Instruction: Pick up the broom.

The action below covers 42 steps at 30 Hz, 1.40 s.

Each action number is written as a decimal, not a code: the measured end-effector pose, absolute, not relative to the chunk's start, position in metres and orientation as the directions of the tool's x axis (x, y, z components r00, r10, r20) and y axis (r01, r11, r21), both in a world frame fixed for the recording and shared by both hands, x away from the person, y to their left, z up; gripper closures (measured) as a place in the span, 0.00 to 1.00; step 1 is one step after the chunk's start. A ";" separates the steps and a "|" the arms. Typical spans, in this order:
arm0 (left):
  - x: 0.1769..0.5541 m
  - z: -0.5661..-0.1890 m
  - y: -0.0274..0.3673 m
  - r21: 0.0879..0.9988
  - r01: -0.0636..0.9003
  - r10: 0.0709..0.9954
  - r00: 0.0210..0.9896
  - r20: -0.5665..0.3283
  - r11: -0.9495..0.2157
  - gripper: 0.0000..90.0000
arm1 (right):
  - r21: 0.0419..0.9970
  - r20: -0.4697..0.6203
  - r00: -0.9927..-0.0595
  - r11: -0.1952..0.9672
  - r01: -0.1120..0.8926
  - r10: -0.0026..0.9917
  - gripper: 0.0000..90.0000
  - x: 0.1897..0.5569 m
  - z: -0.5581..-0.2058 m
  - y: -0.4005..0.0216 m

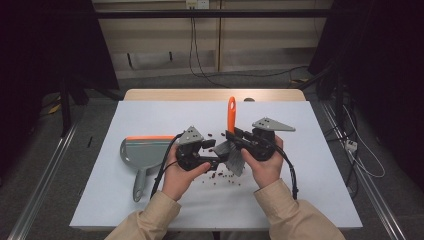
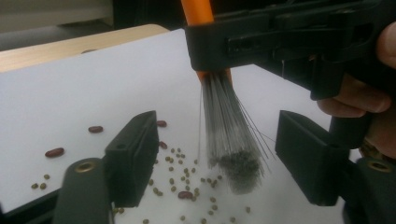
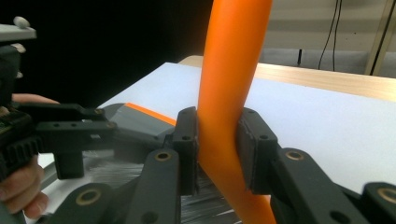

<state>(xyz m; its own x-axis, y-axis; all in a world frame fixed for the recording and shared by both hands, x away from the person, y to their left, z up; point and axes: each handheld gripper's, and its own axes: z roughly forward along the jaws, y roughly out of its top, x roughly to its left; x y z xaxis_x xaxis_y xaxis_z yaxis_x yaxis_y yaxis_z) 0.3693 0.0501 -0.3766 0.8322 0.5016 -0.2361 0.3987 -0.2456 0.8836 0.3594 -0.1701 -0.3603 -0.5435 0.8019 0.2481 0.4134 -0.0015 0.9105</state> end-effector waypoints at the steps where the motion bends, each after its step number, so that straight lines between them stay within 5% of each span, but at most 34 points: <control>1: 0.370 -0.378 0.051 0.880 0.408 0.505 0.828 -0.245 -0.242 0.44 | 0.911 0.247 -0.548 0.001 0.412 0.799 0.80 0.360 -0.360 -0.166; 5: 0.372 -0.382 0.052 0.869 0.430 0.508 0.820 -0.263 -0.245 0.53 | 0.912 0.245 -0.558 0.008 0.411 0.793 0.80 0.360 -0.359 -0.162; 10: 0.371 -0.381 0.054 0.869 0.431 0.477 0.833 -0.279 -0.244 0.89 | 0.916 0.235 -0.568 0.015 0.401 0.789 0.79 0.358 -0.359 -0.161; 13: 0.371 -0.381 0.055 0.867 0.435 0.470 0.835 -0.286 -0.244 0.93 | 0.912 0.260 -0.586 0.004 0.410 0.767 0.79 0.359 -0.360 -0.165; 19: 0.371 -0.379 0.057 0.866 0.437 0.455 0.840 -0.296 -0.243 0.94 | 0.913 0.274 -0.623 0.005 0.408 0.732 0.75 0.358 -0.361 -0.172; 22: 0.372 -0.378 0.060 0.867 0.435 0.450 0.842 -0.297 -0.242 0.94 | 0.913 0.301 -0.644 -0.018 0.407 0.703 0.56 0.358 -0.363 -0.181; 26: 0.372 -0.377 0.064 0.869 0.438 0.449 0.840 -0.306 -0.228 0.94 | 0.927 0.273 -0.668 -0.002 0.376 0.692 0.44 0.355 -0.368 -0.196; 42: 0.372 -0.374 0.068 0.877 0.418 0.403 0.864 -0.303 -0.238 0.94 | 0.930 0.306 -0.721 -0.032 0.367 0.622 0.42 0.354 -0.394 -0.221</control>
<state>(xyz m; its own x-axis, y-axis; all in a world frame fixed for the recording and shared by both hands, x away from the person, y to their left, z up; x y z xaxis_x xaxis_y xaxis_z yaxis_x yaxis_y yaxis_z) 0.3716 0.0677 -0.3736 0.8638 0.4026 -0.3030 0.4184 -0.2378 0.8766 0.3544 -0.2209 -0.3944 -0.7211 0.6218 0.3056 0.3666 -0.0318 0.9298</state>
